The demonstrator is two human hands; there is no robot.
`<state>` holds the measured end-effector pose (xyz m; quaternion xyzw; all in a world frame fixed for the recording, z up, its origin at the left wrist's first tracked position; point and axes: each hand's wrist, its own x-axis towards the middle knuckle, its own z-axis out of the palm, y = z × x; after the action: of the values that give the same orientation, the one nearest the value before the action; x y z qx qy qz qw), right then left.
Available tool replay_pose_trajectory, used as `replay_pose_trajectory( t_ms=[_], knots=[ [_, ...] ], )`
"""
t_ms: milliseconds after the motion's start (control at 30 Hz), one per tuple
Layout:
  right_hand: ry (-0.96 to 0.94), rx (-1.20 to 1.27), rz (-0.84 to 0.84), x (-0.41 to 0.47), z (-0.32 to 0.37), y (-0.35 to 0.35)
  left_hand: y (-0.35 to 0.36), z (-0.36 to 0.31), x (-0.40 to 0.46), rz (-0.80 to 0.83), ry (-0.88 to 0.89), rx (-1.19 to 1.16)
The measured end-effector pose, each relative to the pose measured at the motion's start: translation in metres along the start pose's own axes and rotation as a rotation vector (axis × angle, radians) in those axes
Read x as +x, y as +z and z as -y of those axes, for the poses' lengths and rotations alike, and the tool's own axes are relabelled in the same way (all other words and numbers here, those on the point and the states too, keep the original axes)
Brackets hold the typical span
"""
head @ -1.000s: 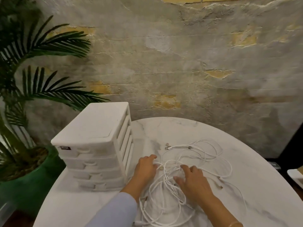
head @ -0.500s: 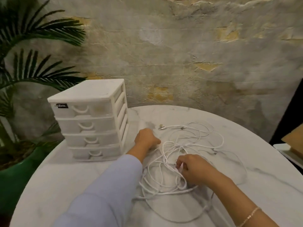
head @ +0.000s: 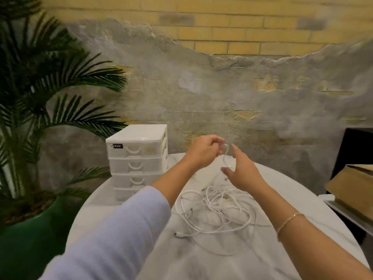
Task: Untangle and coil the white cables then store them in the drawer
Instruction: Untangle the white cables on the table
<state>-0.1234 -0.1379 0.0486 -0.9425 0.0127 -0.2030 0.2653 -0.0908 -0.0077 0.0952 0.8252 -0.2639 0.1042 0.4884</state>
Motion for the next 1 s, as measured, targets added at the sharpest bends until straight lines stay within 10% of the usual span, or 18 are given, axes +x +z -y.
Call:
replay_pose_trajectory(
  t_ms=[467, 767, 1000],
  knots=[
    [0.307, 0.273, 0.078, -0.005, -0.032, 0.001, -0.067, -0.042, -0.012, -0.489, 0.099, -0.602],
    [0.342, 0.157, -0.155, -0.002, -0.035, -0.035, -0.088, 0.015, -0.027, -0.437, -0.118, 0.096],
    [0.286, 0.173, -0.468, 0.022, -0.029, -0.079, -0.078, 0.057, -0.049, -0.332, -0.267, 0.079]
  ],
)
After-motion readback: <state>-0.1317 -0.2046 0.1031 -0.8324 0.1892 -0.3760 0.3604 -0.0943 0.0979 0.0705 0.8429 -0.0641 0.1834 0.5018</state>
